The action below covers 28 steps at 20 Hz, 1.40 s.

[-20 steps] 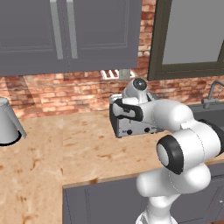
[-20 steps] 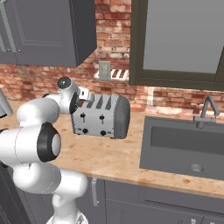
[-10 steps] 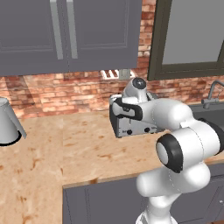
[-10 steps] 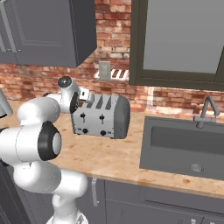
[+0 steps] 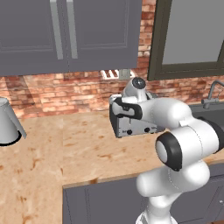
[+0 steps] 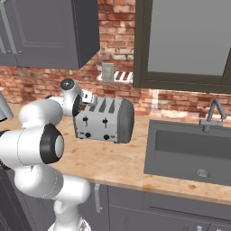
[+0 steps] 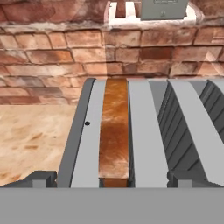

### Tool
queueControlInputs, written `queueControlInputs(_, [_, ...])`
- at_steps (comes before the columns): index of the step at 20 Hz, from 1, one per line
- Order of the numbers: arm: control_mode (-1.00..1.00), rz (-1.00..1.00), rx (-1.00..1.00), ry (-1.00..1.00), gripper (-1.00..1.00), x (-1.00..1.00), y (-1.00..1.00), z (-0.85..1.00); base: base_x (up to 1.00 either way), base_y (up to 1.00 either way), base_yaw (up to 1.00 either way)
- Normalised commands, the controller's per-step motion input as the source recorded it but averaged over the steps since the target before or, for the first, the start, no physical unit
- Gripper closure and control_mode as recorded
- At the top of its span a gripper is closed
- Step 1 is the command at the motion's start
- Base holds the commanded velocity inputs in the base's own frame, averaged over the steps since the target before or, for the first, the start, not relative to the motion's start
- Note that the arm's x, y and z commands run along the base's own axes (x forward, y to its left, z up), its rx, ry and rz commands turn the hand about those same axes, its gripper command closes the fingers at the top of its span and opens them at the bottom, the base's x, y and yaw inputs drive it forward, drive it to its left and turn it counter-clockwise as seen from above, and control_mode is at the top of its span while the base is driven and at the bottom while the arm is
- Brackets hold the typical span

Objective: Start the toaster. Once the lever pops up, take the bread to the plate on the dining counter.

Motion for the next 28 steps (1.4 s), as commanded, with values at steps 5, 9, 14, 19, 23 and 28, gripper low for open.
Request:
queueControlInputs(5, [-1.0, 0.0, 0.0, 0.0, -1.0, 0.08, 0.0, 0.0, 0.0, 0.0, 0.0])
queueControlInputs(9, [-1.0, 0.0, 0.0, 0.0, -1.0, 0.04, 0.0, 0.0, 0.0, 0.0, 0.0])
queueControlInputs(14, [-1.0, 0.0, 0.0, 0.0, -1.0, 0.0, 0.0, 0.0, 0.0, 0.0, 0.0])
queueControlInputs(19, [-1.0, 0.0, 0.0, 0.0, -1.0, 0.01, 0.0, 0.0, 0.0, 0.0, 0.0])
queueControlInputs(23, [-1.0, 0.0, 0.0, 0.0, 1.0, 0.0, 0.0, 0.0, 0.0, 0.0, 0.0])
queueControlInputs(28, [-1.0, 0.0, 0.0, 0.0, 1.0, 0.0, 0.0, 0.0, 0.0, 0.0, 0.0])
